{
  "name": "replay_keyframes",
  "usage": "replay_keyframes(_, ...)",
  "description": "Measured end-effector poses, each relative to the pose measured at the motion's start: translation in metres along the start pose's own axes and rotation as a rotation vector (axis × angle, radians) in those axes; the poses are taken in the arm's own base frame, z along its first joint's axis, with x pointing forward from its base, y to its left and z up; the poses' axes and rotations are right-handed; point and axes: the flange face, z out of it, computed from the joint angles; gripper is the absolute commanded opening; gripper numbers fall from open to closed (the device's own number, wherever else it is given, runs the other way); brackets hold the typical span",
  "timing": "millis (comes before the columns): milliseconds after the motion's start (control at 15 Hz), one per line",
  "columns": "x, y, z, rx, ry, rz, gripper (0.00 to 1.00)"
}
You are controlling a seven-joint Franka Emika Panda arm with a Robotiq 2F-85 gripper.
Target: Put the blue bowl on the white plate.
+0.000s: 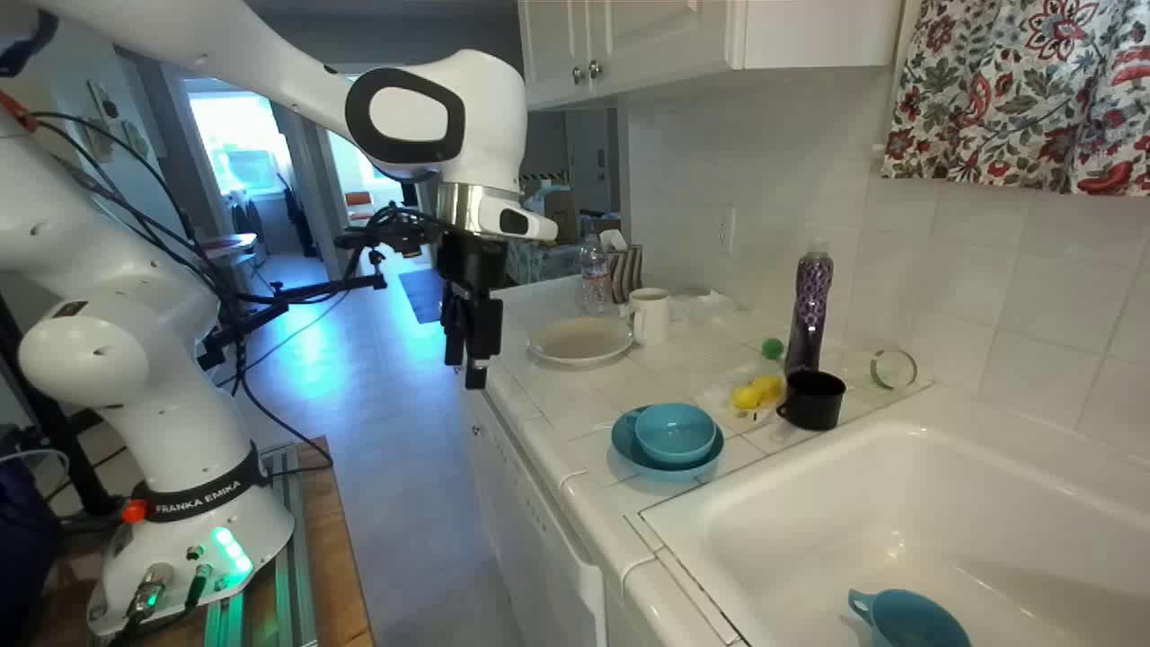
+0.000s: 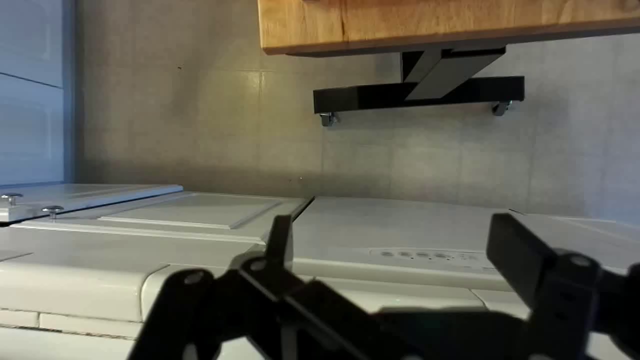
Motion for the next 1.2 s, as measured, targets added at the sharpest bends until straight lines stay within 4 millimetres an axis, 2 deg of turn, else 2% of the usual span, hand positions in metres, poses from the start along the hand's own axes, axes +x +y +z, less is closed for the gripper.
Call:
replay_keyframes(400,0.001,0.000,-0.001,-0.003,0.008,-0.001,1.00)
replay_keyframes(800,0.018,0.017,-0.015,-0.235,0.160,-0.171,1.00)
replay_keyframes(933,0.027,0.019,-0.015,-0.308,0.218,-0.239,1.00)
replay_keyframes(1200,0.054,0.010,-0.006,-0.442,0.342,-0.385,1.00)
